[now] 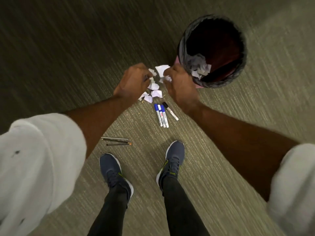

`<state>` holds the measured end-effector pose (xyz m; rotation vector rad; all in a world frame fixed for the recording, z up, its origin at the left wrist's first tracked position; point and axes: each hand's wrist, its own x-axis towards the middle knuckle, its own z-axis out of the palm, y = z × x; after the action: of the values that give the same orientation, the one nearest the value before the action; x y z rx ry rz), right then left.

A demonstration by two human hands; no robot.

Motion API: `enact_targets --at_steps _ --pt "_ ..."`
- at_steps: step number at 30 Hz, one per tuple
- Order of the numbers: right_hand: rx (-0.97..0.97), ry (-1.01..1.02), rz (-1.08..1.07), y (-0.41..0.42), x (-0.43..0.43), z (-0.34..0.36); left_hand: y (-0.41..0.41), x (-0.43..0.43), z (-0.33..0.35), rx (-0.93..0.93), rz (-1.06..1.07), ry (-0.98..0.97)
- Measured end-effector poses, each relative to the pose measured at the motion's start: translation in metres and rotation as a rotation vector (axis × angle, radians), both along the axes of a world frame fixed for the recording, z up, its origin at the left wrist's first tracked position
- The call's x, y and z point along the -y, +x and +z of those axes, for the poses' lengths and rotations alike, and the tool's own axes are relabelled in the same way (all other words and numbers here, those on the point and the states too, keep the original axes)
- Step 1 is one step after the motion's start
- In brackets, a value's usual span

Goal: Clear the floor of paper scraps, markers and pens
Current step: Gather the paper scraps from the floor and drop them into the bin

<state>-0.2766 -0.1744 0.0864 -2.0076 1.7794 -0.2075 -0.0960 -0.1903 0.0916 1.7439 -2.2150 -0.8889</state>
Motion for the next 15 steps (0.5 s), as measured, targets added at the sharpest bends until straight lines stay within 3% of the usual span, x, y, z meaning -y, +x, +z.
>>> enact_targets --at_steps 5,15 --pt "-0.002 -0.012 -0.164 -0.049 0.022 0.036 -0.066 0.028 0.035 -0.067 -0.003 -0.002" --pt "-0.064 0.031 -0.223 -0.130 0.050 0.043 -0.160 0.073 0.041 -0.147 0.072 0.015"
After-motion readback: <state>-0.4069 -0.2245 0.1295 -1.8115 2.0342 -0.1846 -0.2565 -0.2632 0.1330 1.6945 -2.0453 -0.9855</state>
